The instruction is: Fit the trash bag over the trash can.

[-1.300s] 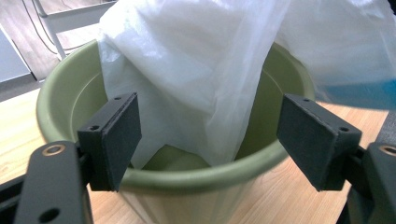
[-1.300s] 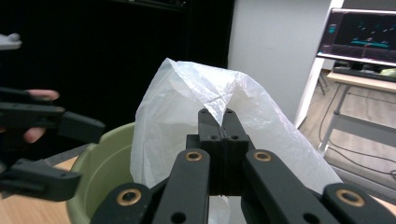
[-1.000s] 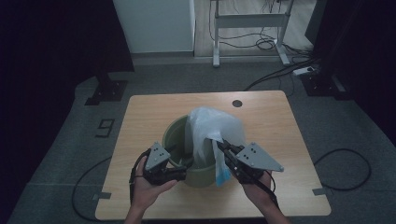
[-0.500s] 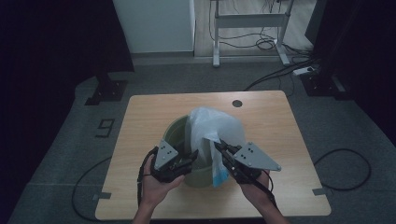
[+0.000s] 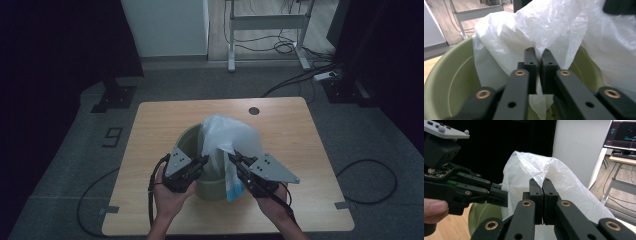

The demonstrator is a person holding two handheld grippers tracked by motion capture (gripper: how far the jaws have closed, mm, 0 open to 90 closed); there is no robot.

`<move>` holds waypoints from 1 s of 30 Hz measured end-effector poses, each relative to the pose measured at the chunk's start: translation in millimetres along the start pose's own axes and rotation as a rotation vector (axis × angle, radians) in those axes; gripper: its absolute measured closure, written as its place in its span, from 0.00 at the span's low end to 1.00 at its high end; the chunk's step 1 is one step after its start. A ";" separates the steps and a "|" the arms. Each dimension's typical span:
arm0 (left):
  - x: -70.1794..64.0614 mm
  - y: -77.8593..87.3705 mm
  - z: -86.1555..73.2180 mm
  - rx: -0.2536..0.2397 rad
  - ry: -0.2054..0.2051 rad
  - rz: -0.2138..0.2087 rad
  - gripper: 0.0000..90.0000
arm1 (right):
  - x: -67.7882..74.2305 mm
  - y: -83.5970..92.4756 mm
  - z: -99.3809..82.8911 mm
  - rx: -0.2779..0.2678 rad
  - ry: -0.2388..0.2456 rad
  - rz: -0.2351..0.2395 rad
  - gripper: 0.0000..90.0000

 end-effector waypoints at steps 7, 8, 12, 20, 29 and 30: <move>4.6 5.4 -2.1 -0.028 0.001 0.002 1.00 | 1.7 -1.2 -5.5 0.007 -0.005 0.014 0.93; 5.7 6.2 -2.6 -0.032 0.005 0.003 1.00 | 1.8 -1.3 -6.6 0.007 -0.008 0.016 0.90; 11.2 8.9 -4.2 -0.043 0.028 0.023 1.00 | 3.2 0.9 -10.2 0.001 -0.012 0.004 0.69; 24.3 15.4 -11.4 -0.044 0.080 0.039 1.00 | 13.9 30.1 -35.1 -0.027 -0.044 0.035 0.45; 29.7 20.9 -13.9 -0.045 0.099 0.053 1.00 | 9.9 48.2 -65.6 0.003 -0.094 0.025 0.41; 30.1 21.3 -13.9 -0.045 0.098 0.054 1.00 | 8.9 48.3 -71.3 0.013 -0.105 0.018 0.40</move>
Point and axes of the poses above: each handheld gripper's, and its own axes: y roughly backward along the jaws, z roughly out of its top, x roughly to its left, the point moved 3 cm from there along -y, roughly forward along the jaws, and after that the axes turned 7 degrees about x, right-handed, at the moved point
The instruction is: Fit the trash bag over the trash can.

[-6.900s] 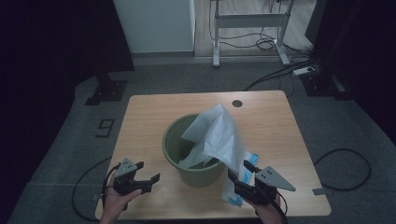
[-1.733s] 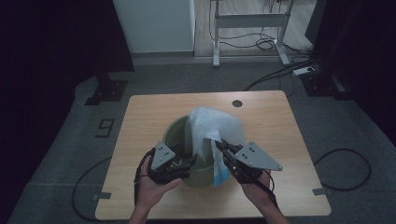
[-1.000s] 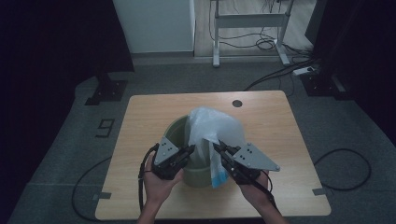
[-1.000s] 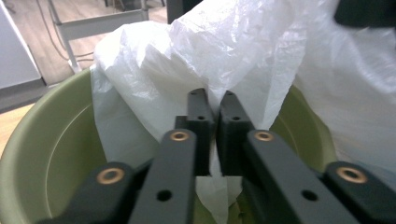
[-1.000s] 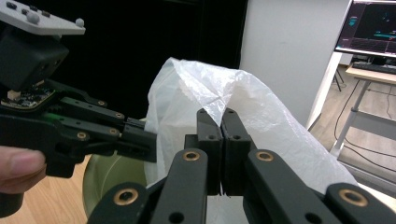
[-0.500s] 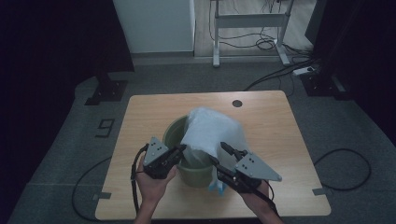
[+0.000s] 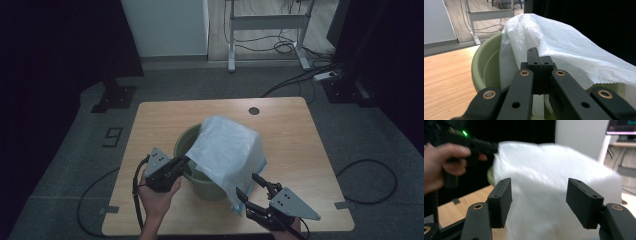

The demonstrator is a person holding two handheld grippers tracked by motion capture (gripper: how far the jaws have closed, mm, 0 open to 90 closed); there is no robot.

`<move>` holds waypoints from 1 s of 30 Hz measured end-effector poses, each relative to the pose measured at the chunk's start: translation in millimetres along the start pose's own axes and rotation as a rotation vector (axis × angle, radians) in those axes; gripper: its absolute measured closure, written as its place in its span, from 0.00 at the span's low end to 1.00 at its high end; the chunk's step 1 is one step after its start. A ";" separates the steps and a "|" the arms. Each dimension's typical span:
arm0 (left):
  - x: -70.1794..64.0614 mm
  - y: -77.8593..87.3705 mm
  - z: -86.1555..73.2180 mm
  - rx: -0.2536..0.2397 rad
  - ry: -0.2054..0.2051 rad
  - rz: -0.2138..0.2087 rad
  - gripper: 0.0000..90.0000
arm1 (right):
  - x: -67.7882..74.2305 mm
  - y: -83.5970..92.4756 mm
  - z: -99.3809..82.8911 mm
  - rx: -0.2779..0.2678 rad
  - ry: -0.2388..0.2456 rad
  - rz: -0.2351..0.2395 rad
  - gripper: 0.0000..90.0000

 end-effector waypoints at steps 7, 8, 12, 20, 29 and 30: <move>0.6 -0.5 -0.4 0.002 0.002 0.002 1.00 | -0.9 -4.7 -31.0 0.045 -0.059 -0.044 0.35; 0.6 -0.5 -0.5 0.002 0.003 0.002 1.00 | -0.3 -5.9 -33.3 0.050 -0.065 -0.046 0.34; 0.7 -0.7 -0.6 0.003 0.003 0.003 1.00 | 2.9 -8.7 -38.0 0.060 -0.070 -0.055 0.30; 0.4 -1.4 -0.6 0.005 0.006 -0.001 1.00 | 19.0 -12.6 -39.9 0.069 -0.048 -0.060 0.23; 0.8 0.4 0.7 -0.001 0.011 -0.008 1.00 | 32.4 -27.2 -49.4 0.116 0.001 -0.120 0.29; 1.0 0.8 0.8 -0.002 0.010 -0.010 1.00 | 29.7 -29.3 -50.9 0.123 -0.002 -0.141 0.32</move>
Point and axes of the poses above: each handheld gripper's, and its own axes: y roughly backward along the jaws, z roughly out of its top, x roughly to its left, the point moved 3 cm from there along -y, roughly forward along the jaws, and after that the axes turned 7 degrees about x, right-handed, at the moved point
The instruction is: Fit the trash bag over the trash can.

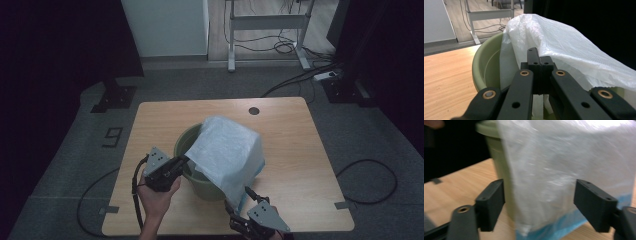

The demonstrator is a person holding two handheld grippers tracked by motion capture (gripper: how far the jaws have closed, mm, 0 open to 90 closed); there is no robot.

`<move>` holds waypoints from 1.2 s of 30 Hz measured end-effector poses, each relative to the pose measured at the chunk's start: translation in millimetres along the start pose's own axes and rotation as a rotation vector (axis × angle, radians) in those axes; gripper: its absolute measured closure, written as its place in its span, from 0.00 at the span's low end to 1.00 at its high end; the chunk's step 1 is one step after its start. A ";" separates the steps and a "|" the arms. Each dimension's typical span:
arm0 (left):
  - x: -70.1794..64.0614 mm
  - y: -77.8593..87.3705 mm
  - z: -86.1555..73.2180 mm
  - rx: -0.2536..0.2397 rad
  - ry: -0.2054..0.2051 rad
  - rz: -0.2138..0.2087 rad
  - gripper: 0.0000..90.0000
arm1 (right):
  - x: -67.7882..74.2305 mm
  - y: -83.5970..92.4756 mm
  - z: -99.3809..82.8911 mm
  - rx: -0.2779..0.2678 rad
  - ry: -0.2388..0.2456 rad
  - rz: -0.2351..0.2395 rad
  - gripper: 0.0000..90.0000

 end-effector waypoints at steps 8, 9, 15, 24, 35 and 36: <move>-2.1 0.2 -1.6 0.008 -0.013 -0.013 1.00 | -30.2 -14.7 -7.9 0.065 -0.047 -0.150 0.67; -3.3 -0.3 -2.2 0.012 -0.019 -0.021 1.00 | -35.2 -14.3 -6.5 0.060 -0.052 -0.171 0.71; -10.3 -0.1 -3.9 0.024 -0.046 -0.065 1.00 | -65.6 -5.2 21.0 -0.019 -0.069 -0.242 0.89; -18.6 -0.2 -10.3 0.055 -0.080 -0.114 1.00 | -84.4 8.5 71.4 -0.159 -0.087 -0.274 0.94; -25.8 1.9 -9.6 0.050 -0.102 -0.215 0.72 | -73.0 22.3 122.5 -0.286 -0.037 -0.234 0.95; -27.0 5.5 -8.7 0.036 -0.105 -0.228 0.65 | -73.0 21.2 123.1 -0.285 -0.032 -0.239 0.95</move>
Point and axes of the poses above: each handheld gripper's, and its own axes: y roughly backward along the jaws, z roughly out of its top, x roughly to its left, the point moved 3 cm from there along -y, roughly forward along the jaws, and after that the axes turned 7 degrees about x, right-handed, at the moved point
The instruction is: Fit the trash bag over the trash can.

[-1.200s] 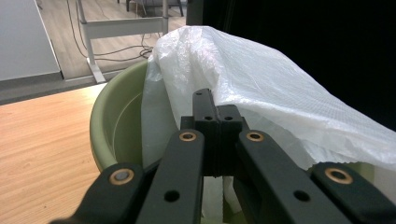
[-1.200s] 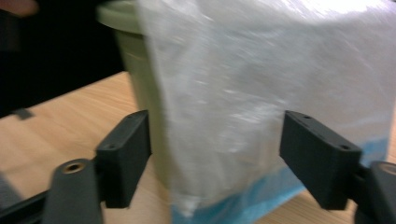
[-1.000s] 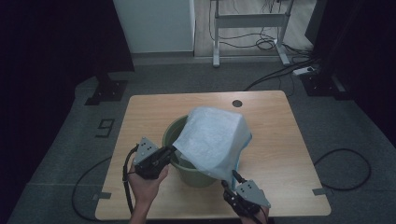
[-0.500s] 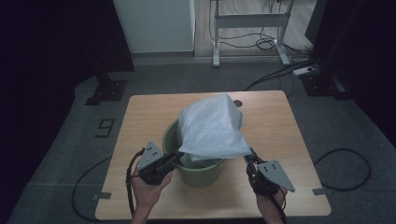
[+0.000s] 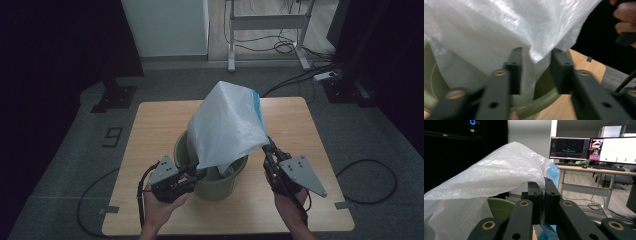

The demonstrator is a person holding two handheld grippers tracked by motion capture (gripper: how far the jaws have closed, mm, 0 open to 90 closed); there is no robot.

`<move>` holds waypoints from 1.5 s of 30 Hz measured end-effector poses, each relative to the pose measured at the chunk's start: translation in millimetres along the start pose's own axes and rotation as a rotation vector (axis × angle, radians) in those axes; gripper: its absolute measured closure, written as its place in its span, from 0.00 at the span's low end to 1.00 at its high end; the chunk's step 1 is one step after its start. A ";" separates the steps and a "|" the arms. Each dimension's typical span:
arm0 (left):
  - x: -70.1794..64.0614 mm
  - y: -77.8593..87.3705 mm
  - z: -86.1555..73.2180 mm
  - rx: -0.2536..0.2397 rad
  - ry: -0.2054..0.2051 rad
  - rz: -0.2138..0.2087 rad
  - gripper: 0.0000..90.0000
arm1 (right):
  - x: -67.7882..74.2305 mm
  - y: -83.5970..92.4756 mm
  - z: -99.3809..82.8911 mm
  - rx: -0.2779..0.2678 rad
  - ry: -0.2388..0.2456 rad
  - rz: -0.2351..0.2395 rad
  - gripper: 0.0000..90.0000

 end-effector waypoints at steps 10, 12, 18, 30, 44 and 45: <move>-2.7 12.7 7.8 -0.035 0.003 -0.011 0.37 | -12.4 -3.1 -0.4 0.004 -0.013 -0.023 0.95; -0.5 12.5 14.1 -0.043 0.014 0.006 0.36 | -10.0 -2.9 -0.5 -0.001 -0.001 -0.014 0.95; 3.9 11.9 24.7 -0.048 0.036 0.030 0.32 | 3.8 -5.0 -5.3 0.008 0.025 0.038 0.95; 9.9 20.5 43.1 -0.077 0.054 0.023 0.29 | 27.2 -8.3 -7.5 0.011 0.079 0.105 0.95; -0.1 10.8 28.0 -0.056 0.037 -0.001 0.29 | 21.7 -6.8 3.9 0.025 0.082 0.107 0.94; 0.9 8.0 27.8 -0.052 0.038 0.004 0.29 | 21.5 -6.6 4.1 0.026 0.084 0.109 0.94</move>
Point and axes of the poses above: each handheld gripper's, and its own axes: y roughly backward along the jaws, z roughly out of its top, x roughly to its left, the point moved 3 cm from there along -y, roughly forward along the jaws, and after that the axes turned 7 degrees about x, right-handed, at the moved point
